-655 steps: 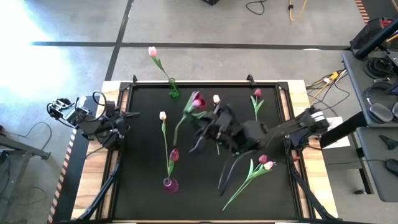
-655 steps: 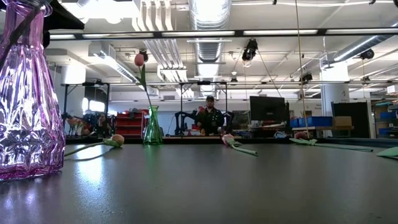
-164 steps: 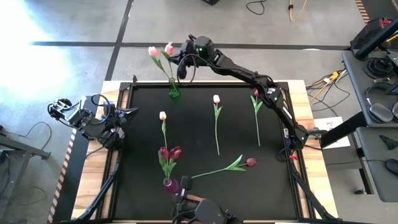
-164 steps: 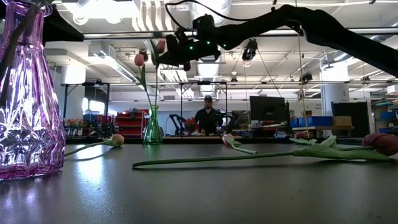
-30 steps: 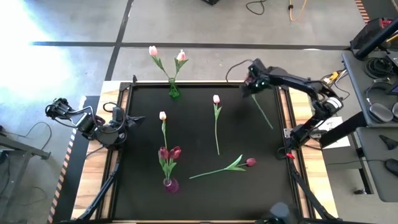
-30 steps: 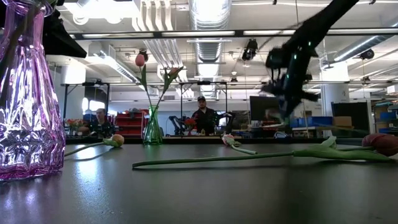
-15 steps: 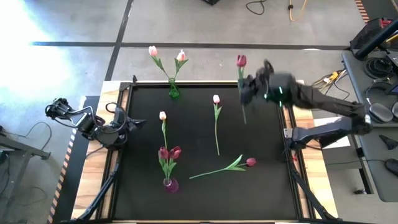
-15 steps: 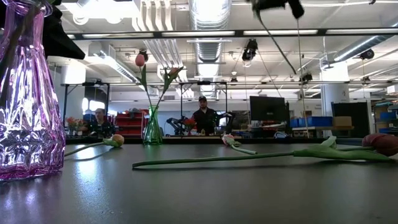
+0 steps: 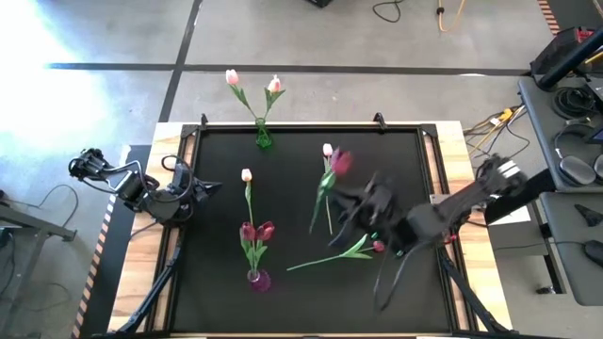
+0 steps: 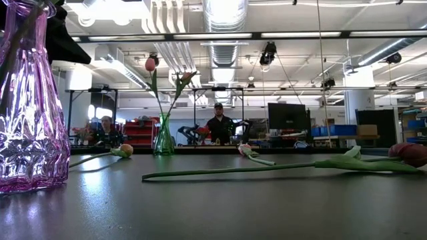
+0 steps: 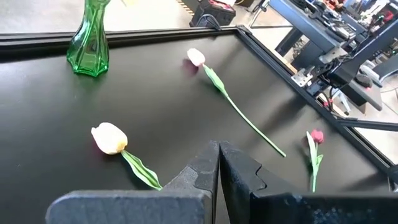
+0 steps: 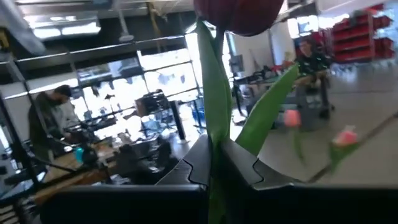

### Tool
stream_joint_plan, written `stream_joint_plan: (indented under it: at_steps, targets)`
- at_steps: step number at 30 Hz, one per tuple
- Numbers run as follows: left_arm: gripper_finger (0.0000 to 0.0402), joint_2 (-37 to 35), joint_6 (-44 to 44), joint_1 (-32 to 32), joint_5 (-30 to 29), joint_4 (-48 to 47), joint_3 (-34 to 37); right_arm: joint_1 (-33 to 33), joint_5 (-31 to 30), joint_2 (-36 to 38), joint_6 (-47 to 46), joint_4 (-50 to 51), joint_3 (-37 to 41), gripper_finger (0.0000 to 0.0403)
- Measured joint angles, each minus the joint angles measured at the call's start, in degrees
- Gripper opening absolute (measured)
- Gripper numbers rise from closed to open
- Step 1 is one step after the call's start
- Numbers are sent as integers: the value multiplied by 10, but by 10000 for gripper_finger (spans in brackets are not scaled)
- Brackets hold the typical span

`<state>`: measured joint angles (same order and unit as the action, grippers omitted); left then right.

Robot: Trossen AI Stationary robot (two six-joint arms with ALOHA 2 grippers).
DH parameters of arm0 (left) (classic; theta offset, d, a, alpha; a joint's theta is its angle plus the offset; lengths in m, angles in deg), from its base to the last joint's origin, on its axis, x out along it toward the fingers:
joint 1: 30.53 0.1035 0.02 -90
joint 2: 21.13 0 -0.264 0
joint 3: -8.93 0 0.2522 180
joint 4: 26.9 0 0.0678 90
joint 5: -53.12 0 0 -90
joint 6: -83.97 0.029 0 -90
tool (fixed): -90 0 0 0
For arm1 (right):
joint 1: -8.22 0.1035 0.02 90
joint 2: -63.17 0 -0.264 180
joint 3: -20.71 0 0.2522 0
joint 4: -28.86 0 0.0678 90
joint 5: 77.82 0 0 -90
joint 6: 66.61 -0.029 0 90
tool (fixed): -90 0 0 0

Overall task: Sort flowers into vase by color
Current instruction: Put the top red tulip into the purple vase

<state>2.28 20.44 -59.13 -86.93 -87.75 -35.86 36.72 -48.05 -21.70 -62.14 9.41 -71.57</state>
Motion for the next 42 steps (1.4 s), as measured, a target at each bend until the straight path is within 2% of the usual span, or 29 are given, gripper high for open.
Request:
stream_joint_plan:
  at_steps: [3, 9, 12, 19, 28, 34, 38, 42]
  targets:
    - [0, 0, -1, 0, -9, 0, 0, 7, 11, -75, 24, -5, -69, 12]
    - [0, 2, -6, 0, -14, 0, 0, 12, 88, -211, 46, -4, -209, 12]
    - [0, 2, -2, 0, -14, -1, 0, 14, 102, -267, 48, 0, -273, 12]
    - [0, 1, 0, 0, -12, -18, 0, 16, 112, -340, 77, 3, -379, 12]
    - [0, -1, 0, 0, -11, -41, 0, 15, 112, -360, 57, 4, -400, 12]
    - [0, -2, 5, 0, 15, -40, 0, 13, 107, -365, 12, 33, -397, 12]
    - [0, -3, 60, -1, 31, -38, 0, 13, 91, -384, 18, 68, -396, 12]
    - [0, -3, 58, -1, 60, -20, 0, 13, 72, -403, 4, 68, -396, 12]
